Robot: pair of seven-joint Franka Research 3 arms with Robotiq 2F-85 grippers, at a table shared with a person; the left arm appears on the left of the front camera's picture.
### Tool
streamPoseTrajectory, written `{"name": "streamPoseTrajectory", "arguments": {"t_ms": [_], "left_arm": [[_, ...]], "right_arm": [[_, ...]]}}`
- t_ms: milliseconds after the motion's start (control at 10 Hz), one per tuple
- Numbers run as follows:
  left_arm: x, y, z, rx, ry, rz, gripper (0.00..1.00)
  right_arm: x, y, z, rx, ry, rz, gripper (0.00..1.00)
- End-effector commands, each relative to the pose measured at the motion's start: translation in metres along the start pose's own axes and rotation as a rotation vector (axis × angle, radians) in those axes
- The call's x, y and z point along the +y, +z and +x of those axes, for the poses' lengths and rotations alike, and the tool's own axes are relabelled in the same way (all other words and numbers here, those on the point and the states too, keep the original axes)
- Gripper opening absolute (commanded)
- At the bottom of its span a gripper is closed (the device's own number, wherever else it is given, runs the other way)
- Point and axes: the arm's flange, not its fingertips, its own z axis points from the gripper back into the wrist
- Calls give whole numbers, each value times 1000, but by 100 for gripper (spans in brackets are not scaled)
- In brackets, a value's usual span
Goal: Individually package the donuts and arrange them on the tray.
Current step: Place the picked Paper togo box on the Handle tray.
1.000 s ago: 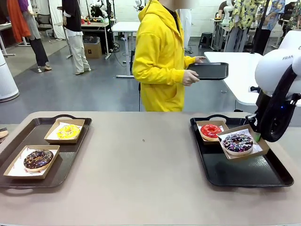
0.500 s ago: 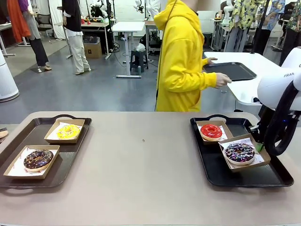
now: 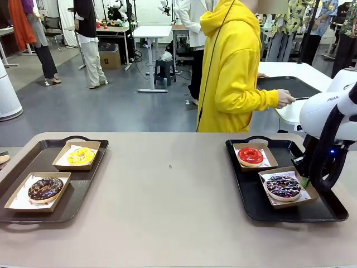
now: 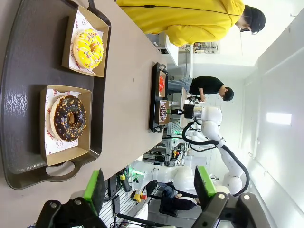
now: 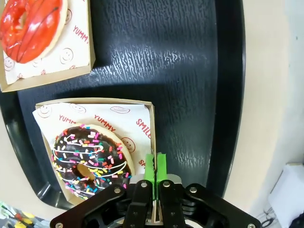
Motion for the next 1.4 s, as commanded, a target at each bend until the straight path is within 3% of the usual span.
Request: {"name": "streamPoseTrajectory", "arguments": {"t_ms": [0, 100, 200, 300, 500, 700, 800, 1000, 1300], "left_arm": [[-1, 2, -2, -2, -3, -3, 98], [-1, 2, -2, -2, -3, -3, 98], [-1, 2, -2, -2, -3, -3, 98], [-1, 2, -2, -2, -3, -3, 98], [-1, 2, -2, -2, -3, -3, 98], [-1, 2, -2, -2, -3, -3, 98], [-1, 2, -2, -2, -3, -3, 98], [-1, 2, -2, -2, -3, -3, 98], [-1, 2, -2, -2, -3, -3, 98]], "right_arm": [[0, -2, 2, -15, 38, 41, 25], [0, 0, 1, -19, 39, 43, 40], [0, 0, 1, -18, 39, 46, 43], [0, 0, 1, -14, 39, 47, 87], [0, 1, 0, -6, 38, 50, 100], [0, 3, -1, -7, 45, 52, 100], [-1, 4, -2, -3, 48, 58, 77], [-4, 7, -4, 13, 67, 82, 96], [-11, 30, -22, 14, 79, 102, 100]]}}
